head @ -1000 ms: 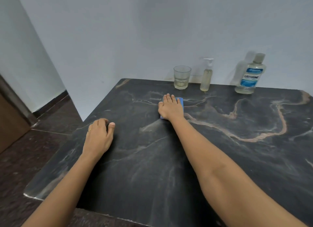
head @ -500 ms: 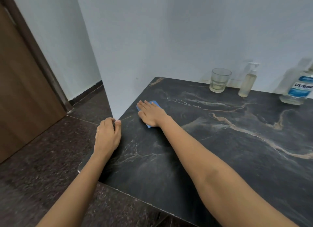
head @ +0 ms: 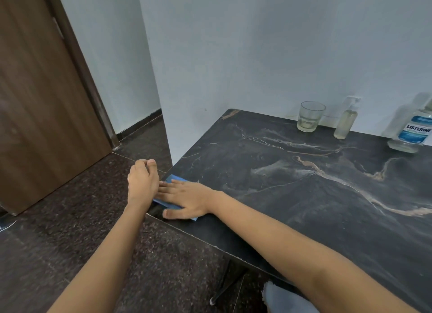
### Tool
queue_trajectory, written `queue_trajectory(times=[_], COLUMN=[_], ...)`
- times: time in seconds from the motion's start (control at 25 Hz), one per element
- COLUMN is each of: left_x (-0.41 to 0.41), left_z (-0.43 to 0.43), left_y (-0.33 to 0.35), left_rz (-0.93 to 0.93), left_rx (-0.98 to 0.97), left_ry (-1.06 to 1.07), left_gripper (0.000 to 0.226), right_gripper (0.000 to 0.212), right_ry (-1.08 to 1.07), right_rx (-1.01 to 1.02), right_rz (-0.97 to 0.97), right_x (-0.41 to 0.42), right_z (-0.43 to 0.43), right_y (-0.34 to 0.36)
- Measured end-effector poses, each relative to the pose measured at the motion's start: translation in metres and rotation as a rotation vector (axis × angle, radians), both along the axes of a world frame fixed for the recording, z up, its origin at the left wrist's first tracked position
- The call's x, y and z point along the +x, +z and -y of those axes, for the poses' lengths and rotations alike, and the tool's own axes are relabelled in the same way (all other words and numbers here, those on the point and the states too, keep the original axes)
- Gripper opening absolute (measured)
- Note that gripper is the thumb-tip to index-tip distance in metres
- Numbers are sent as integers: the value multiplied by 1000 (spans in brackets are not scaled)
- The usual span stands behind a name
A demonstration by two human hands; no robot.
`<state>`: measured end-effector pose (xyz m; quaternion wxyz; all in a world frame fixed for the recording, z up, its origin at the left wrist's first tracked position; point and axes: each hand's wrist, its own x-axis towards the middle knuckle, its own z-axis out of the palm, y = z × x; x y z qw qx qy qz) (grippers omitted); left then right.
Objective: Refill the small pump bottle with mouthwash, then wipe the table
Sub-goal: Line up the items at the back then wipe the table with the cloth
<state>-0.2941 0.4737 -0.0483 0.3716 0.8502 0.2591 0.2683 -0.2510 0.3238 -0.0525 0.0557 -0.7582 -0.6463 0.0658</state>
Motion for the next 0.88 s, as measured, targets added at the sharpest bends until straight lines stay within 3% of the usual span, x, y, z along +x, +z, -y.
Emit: queue_trajectory(times=[0.2, 0.36, 0.44, 0.72, 0.88], left_x=[-18, -19, -14, 20, 48], left_z=[9, 27, 41, 80, 98], left_y=[16, 23, 26, 27, 16], left_rz=[-4, -13, -12, 0, 2], left_rx=[7, 1, -8, 0, 47], left_ry=[-28, -74, -113, -240, -305], left_gripper=[40, 40, 39, 35, 33], right_gripper=[82, 82, 75, 46, 36], right_ry=[136, 140, 37, -464, -708], right_rx=[-35, -88, -85, 303, 378], right_rz=[-16, -252, -370, -287, -294], right_x=[-41, -60, -62, -1, 60], right_z=[30, 62, 83, 151, 172], right_y=[1, 17, 34, 103, 118])
